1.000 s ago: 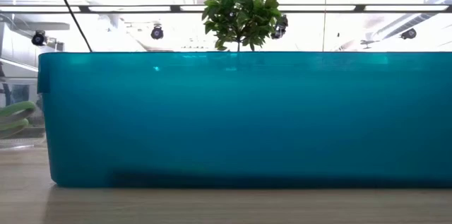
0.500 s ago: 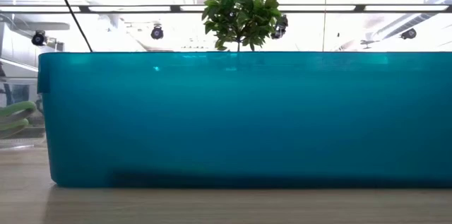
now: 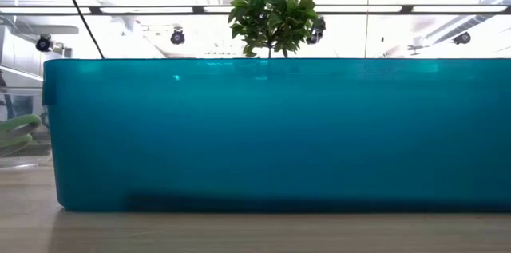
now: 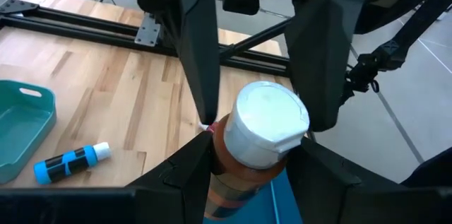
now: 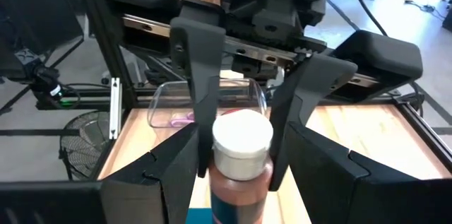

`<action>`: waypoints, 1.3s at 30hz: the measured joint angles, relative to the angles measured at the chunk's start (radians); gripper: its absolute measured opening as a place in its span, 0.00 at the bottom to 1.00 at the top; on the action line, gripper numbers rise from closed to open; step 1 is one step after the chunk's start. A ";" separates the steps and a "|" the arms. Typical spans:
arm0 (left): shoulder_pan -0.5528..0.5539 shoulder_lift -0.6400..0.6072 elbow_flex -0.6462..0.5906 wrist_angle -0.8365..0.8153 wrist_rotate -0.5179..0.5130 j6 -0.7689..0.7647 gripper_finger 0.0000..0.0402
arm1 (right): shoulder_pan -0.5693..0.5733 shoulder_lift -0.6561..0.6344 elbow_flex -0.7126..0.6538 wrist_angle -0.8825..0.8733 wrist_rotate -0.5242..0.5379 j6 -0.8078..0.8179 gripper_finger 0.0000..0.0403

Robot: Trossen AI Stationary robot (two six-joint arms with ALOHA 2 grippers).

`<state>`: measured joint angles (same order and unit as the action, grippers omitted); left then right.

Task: Pick & Place Paint Supplies
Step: Put the brown paint bottle into the green bin

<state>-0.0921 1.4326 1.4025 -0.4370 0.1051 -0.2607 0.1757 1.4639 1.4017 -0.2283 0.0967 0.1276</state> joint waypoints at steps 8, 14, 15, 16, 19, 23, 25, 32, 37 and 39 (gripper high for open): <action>0.000 0.001 0.000 0.004 0.003 0.003 0.42 | 0.000 0.019 -0.001 0.019 -0.001 0.000 0.51; 0.000 0.001 0.000 0.004 0.003 0.003 0.42 | 0.000 0.019 -0.002 0.030 0.000 -0.005 0.51; 0.000 0.001 0.000 0.004 0.002 0.003 0.42 | 0.000 0.019 -0.002 0.029 0.000 -0.006 0.51; 0.000 0.001 0.000 0.004 0.003 0.003 0.42 | 0.000 0.018 -0.002 0.027 0.000 -0.007 0.51; 0.000 0.001 0.000 0.004 0.003 0.003 0.42 | 0.000 0.021 -0.002 0.029 -0.001 -0.004 0.50; 0.000 0.001 0.000 0.004 0.002 0.003 0.42 | 0.000 0.021 -0.002 0.027 -0.001 0.000 0.50; 0.000 0.001 0.000 0.005 0.002 0.003 0.42 | 0.000 0.021 -0.002 0.026 -0.001 0.001 0.50; 0.000 0.001 0.000 0.006 0.002 0.003 0.42 | 0.000 0.021 -0.002 0.024 -0.022 0.018 0.36; 0.000 0.001 0.000 0.009 0.003 0.000 0.42 | 0.000 0.021 -0.002 0.024 -0.042 0.018 0.26; 0.000 0.001 0.000 0.009 0.003 0.000 0.42 | 0.000 0.022 -0.002 0.023 -0.043 0.018 0.27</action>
<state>-0.0925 1.4334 1.4021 -0.4275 0.1078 -0.2607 0.1753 1.4857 1.4002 -0.2050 0.0540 0.1455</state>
